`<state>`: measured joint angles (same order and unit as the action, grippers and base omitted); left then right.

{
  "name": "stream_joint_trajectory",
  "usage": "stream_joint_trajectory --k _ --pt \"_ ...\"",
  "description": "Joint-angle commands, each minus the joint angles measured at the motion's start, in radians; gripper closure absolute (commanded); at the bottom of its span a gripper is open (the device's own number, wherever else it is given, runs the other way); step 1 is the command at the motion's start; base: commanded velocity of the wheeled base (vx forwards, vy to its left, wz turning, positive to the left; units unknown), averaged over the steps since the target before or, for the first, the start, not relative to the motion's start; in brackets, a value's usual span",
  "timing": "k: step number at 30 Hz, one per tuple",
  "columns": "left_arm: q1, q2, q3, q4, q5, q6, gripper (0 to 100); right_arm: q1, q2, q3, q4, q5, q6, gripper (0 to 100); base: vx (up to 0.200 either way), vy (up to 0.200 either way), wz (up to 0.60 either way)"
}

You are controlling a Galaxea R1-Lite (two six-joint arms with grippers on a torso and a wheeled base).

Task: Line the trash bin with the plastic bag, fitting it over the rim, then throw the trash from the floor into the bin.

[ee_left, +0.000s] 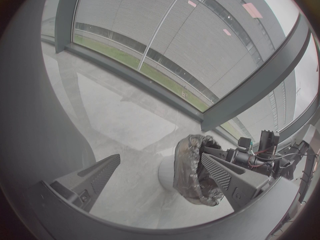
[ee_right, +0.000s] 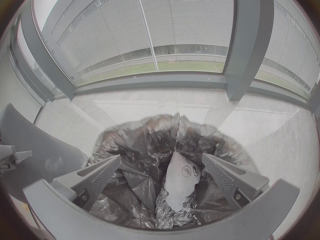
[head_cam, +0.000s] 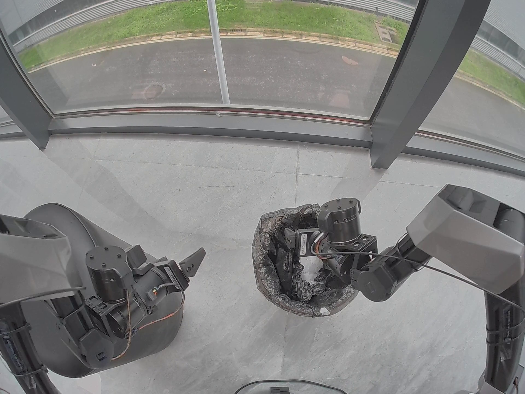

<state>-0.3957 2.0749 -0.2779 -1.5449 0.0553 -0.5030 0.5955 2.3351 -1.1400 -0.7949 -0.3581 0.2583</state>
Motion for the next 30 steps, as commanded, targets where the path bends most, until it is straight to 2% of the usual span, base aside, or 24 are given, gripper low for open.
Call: stream_joint_trajectory --k 1,6,11,17,22,25,27,30 --pt "-0.011 -0.243 0.012 0.019 0.029 0.021 0 0.015 -0.178 0.091 0.0 -0.002 -0.002 0 0.0 0.0 0.0" --pt "-0.011 -0.441 0.016 0.111 0.031 0.072 0 0.015 -0.246 0.14 -0.001 -0.002 -0.005 0 0.0 0.0 0.0" --pt "-0.021 -0.685 0.0 0.287 0.021 0.083 0 0.012 -0.375 0.21 -0.001 -0.007 -0.021 0 0.0 0.0 0.0" --pt "-0.011 -0.888 0.0 0.494 0.024 0.124 0 -0.002 -0.533 0.267 -0.003 -0.09 -0.113 0 0.0 0.0 0.0" --pt "0.031 -1.125 -0.006 0.795 0.023 0.178 0 -0.017 -0.734 0.362 0.0 -0.105 -0.215 0 0.0 0.0 0.0" --pt "0.031 -1.299 -0.03 1.036 0.024 0.235 0 -0.019 -0.864 0.465 0.002 -0.131 -0.278 0 0.0 0.0 0.0" --pt "0.031 -1.408 -0.058 1.215 0.029 0.279 0 -0.026 -0.938 0.531 0.0 -0.182 -0.309 0 0.0 0.0 0.0" --pt "0.031 -1.529 -0.089 1.413 0.032 0.32 0 -0.034 -1.03 0.609 0.0 -0.277 -0.32 0 0.0 0.0 0.0"
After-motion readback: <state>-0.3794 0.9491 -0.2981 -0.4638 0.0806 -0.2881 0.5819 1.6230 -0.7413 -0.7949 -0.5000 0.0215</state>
